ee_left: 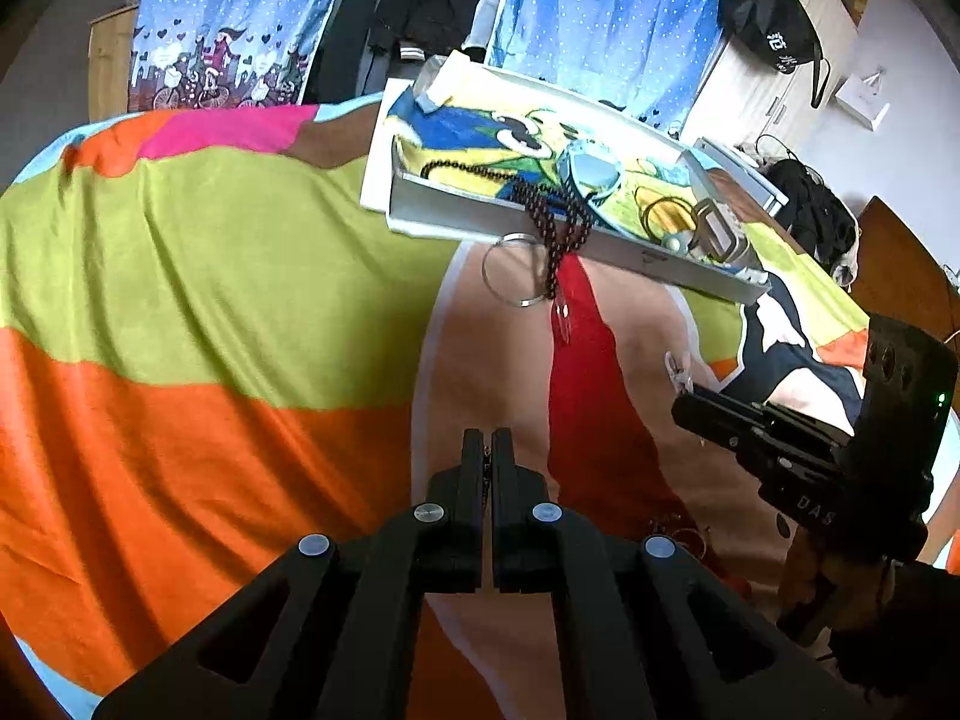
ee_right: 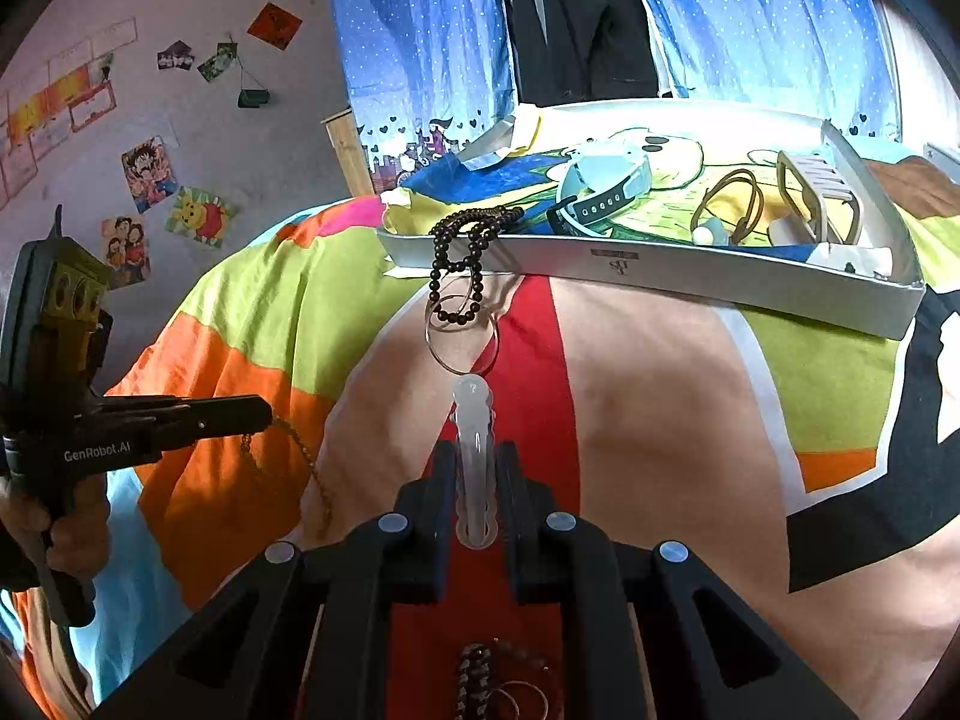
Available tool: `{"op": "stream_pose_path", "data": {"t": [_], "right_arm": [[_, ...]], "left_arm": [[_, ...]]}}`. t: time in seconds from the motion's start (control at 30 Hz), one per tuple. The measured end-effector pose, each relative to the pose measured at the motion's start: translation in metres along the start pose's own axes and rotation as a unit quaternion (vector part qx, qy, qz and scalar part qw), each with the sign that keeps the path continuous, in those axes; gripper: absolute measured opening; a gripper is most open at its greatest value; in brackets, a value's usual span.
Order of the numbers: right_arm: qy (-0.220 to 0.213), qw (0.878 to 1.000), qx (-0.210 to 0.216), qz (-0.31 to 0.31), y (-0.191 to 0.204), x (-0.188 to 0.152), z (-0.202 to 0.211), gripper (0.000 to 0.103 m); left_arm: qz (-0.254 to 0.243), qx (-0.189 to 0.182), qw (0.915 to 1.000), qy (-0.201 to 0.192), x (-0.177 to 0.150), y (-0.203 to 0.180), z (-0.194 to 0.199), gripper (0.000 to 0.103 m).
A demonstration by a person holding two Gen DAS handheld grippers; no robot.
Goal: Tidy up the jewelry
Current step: 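Carry the chain and clip into the white tray and open both tools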
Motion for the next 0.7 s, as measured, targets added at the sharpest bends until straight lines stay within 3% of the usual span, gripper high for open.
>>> {"op": "stream_pose_path", "data": {"t": [0.33,0.7], "right_arm": [[-0.025,1.0,0.004,0.007,0.0,0.028,0.0,0.013],[-0.093,0.995,-0.037,0.011,-0.046,0.109,0.02,0.013]], "left_arm": [[-0.017,-0.006,0.9989,-0.043,0.041,-0.016,0.004,0.0],[-0.058,-0.018,0.9894,-0.132,0.148,-0.059,0.027,0.0]]}}
Point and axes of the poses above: each gripper's, at about its wrist camera, not at the fingertips, and z roughly against the way its jaws point, y to its left, x to its top, the point moved 4 cm from there along -z, roughly the way its jaws point, and after that the axes turned 2 degrees about -y, right-handed, at the moved point
